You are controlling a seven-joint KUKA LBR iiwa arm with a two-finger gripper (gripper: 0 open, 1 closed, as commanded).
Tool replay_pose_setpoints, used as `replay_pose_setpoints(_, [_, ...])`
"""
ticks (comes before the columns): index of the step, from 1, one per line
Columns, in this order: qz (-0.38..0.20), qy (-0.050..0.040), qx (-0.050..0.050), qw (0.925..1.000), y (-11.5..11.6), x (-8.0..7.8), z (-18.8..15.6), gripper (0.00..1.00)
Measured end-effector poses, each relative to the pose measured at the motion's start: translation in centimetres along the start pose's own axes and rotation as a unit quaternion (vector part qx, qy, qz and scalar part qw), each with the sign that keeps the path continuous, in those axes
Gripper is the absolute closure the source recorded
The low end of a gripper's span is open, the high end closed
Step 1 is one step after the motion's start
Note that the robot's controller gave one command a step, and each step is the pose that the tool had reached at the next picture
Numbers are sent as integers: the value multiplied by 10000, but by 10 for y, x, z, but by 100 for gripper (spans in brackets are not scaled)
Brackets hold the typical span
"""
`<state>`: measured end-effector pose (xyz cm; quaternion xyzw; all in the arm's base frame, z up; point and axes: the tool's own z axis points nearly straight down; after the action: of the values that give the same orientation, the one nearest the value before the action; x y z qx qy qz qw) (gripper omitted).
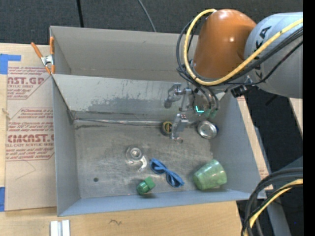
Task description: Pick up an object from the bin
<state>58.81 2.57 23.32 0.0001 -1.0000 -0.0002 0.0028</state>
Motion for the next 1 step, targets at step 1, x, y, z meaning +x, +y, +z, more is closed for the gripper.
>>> replay_pose_setpoints(1, [1456, -108, -22, 9893, -30, -4, 146, 0])
